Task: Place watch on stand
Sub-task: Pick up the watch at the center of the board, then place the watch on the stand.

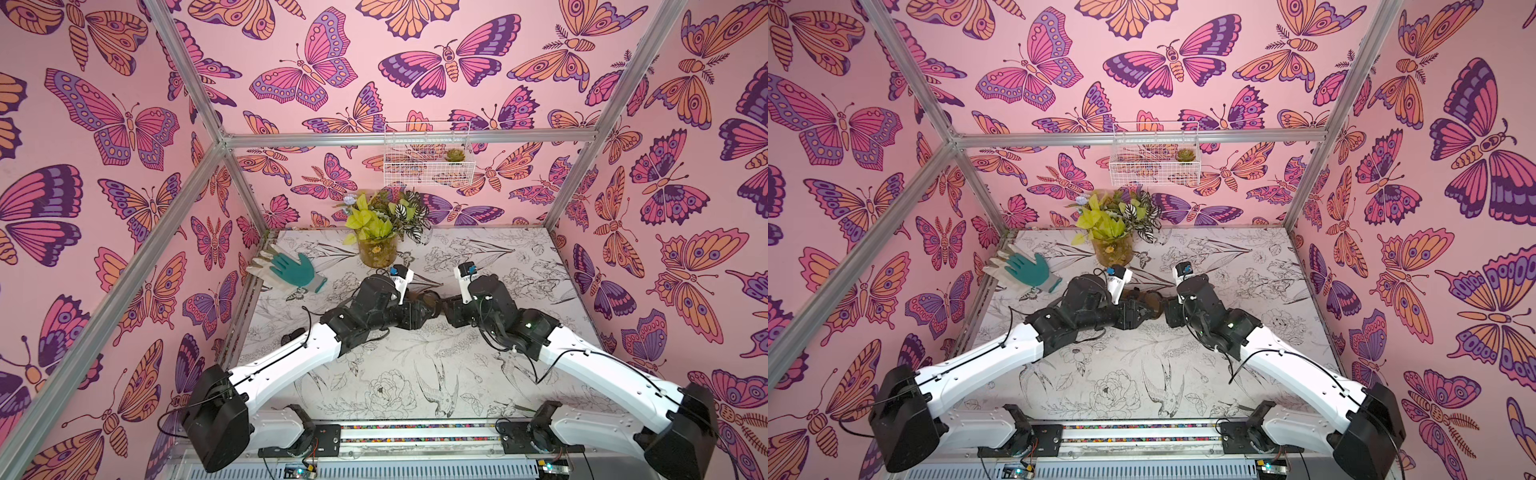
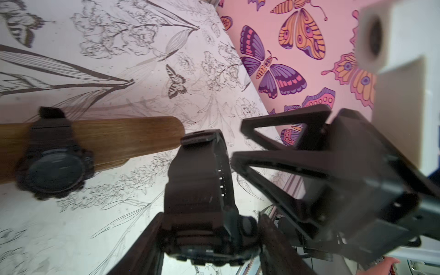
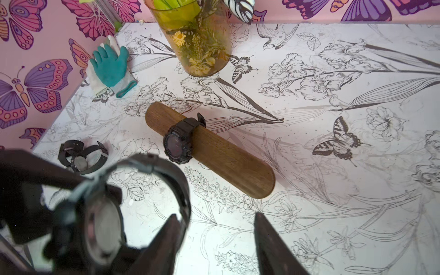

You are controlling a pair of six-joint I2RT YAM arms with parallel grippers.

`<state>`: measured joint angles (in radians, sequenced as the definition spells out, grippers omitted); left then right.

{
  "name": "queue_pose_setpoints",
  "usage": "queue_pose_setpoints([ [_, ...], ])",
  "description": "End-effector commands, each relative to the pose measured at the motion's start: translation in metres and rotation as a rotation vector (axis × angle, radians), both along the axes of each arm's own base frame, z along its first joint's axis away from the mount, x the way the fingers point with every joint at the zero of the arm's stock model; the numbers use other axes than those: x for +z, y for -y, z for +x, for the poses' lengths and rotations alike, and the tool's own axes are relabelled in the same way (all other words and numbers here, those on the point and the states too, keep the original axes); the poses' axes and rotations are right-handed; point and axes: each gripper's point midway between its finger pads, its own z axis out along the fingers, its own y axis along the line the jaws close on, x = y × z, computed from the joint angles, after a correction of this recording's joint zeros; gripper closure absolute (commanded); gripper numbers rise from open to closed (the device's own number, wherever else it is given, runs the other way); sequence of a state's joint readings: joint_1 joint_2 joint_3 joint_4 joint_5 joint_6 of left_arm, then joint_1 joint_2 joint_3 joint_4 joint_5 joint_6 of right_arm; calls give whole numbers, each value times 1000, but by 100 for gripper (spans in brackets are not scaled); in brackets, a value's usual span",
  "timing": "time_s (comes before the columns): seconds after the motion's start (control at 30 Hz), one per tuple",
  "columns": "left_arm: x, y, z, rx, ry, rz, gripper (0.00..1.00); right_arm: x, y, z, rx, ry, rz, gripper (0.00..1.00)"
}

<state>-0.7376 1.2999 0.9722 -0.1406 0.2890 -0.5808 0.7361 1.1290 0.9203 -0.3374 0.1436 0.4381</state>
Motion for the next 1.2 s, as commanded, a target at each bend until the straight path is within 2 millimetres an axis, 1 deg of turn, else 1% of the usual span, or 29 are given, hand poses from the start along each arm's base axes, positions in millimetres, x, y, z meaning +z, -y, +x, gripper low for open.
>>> queue_pose_setpoints([
  [0.0, -16, -25, 2, 0, -79, 130, 61, 4, 5, -14, 50, -7, 42, 33],
  [0.1, -25, -56, 18, 62, -141, 237, 61, 1, 24, -12, -4, -4, 46, 21],
  [0.13, -28, -65, 22, 82, -163, 266, 61, -2, 32, -9, -29, -14, 46, 19],
  [0.2, -32, -87, 34, 126, -202, 330, 61, -15, 50, -2, -106, -67, 46, 17],
  [0.27, -33, -104, 44, 156, -215, 393, 61, -29, 67, 5, -177, -131, 60, 15],
  [0.3, -35, -110, 48, 167, -221, 425, 61, -35, 72, 8, -201, -158, 70, 15],
  [0.4, -37, -136, 62, 226, -228, 556, 61, -49, 80, 12, -249, -209, 85, 15],
  [0.5, -43, -152, 76, 264, -238, 653, 61, -57, 76, 14, -241, -225, 86, 16],
  [0.73, -69, -172, 104, 286, -283, 799, 62, -67, 61, 19, -201, -283, 114, 14],
  [0.87, -80, -173, 117, 274, -291, 837, 62, -70, 55, 21, -183, -298, 127, 13],
  [1.03, -92, -160, 127, 202, -298, 827, 63, -75, 52, 24, -176, -308, 127, 12],
  [1.17, -102, -150, 129, 154, -310, 819, 63, -78, 49, 27, -167, -315, 125, 10],
])
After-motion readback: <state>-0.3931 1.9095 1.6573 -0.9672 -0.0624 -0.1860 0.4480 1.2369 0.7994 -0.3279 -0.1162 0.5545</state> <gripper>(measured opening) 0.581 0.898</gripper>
